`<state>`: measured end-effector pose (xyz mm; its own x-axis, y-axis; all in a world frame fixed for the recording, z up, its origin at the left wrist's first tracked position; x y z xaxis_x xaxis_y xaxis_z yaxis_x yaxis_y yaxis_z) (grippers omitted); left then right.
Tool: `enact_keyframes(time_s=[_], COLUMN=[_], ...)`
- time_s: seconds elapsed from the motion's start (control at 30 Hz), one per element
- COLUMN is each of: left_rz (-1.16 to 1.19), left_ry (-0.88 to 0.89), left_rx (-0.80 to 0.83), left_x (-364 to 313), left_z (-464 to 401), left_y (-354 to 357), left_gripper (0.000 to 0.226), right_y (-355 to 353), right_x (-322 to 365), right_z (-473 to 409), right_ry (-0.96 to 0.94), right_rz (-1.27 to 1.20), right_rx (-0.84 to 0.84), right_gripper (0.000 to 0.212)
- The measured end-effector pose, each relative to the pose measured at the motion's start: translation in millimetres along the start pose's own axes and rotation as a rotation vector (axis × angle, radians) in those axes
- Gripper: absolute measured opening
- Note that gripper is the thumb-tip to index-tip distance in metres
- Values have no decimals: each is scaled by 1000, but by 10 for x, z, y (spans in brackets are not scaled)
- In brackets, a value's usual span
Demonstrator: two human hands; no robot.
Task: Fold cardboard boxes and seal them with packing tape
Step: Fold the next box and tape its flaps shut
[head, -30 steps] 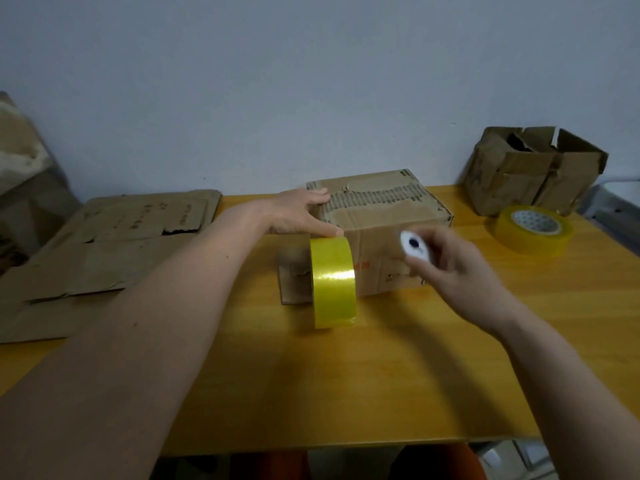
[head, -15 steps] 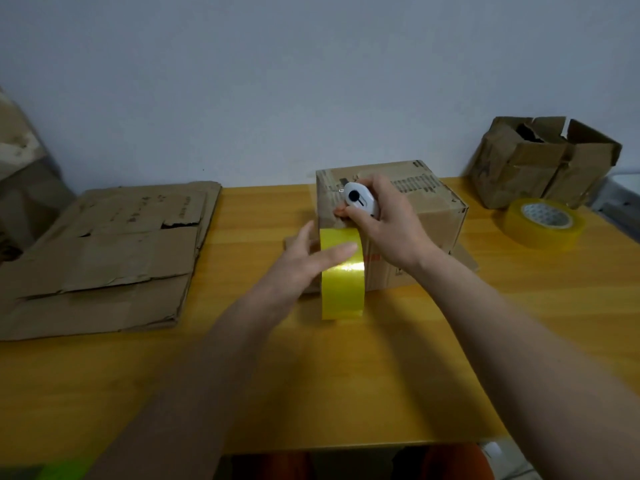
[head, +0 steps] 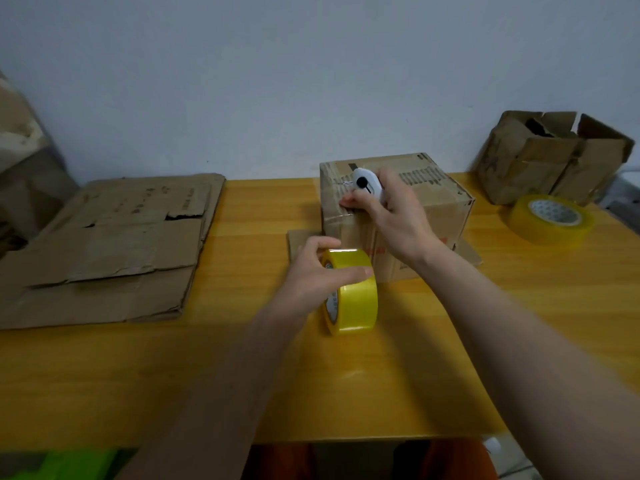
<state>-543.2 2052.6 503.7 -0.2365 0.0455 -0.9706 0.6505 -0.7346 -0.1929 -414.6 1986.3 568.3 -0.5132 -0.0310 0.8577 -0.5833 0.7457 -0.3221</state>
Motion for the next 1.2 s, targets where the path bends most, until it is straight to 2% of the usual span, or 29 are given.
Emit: enact_keyframes(time_s=[0.1, 0.17, 0.23, 0.4, 0.5, 0.63, 0.87, 0.97, 1.03, 1.1, 1.2], left_rz=[169, 215, 235, 287, 319, 318, 263, 245, 210, 190, 164], left_ry=[46, 24, 32, 125, 163, 187, 200, 200, 208, 232, 238], left_rx=[-168, -250, -300, -408, -430, -460, -512, -506, -500, -484, -460], left_x=[-69, -62, -61, -52, -68, -106, -108, -116, -112, -119, -116], left_z=[19, -5, -20, -3, 9, 9, -15, -11, -20, -25, -22], left_y=[28, 35, 45, 75, 81, 96, 81, 87, 80, 74, 73], left_gripper=[34, 13, 4, 9, 17, 20, 21, 19, 20, 23, 24], right_y=[0, -17, -41, -128, -136, -163, -99, -162, -279, -398, -429], right_x=[38, 103, 164, 202, 120, 94, 152, 103, 42, -93, -507], right_z=[18, 30, 55, 272, 434, 559, 609, 594, 594, 621, 785], right_ry=[18, -17, -102, -325, -363, -446, -564, -503, -414, -217, 186], right_rz=[-90, -19, 109, 413, 460, 508, 685, 792, 738, 587, 451], right_rx=[44, 74, 83, -7, 19, -8, 53, 4, -36, -24, 102], right_gripper=[17, 16, 13, 23, 30, 17, 24, 27, 20, 15, 19])
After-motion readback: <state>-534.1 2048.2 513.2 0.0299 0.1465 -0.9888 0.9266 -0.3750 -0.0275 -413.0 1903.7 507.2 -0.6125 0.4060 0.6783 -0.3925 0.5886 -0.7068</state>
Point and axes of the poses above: each hand's wrist, its own z-axis away from the middle knuckle, its own y-axis out of the palm, x = y × z, the point moved 4 cm from there along -z, towards the middle knuckle, and after that the axes turned 3 degrees about -x, right-handed, at the moved point
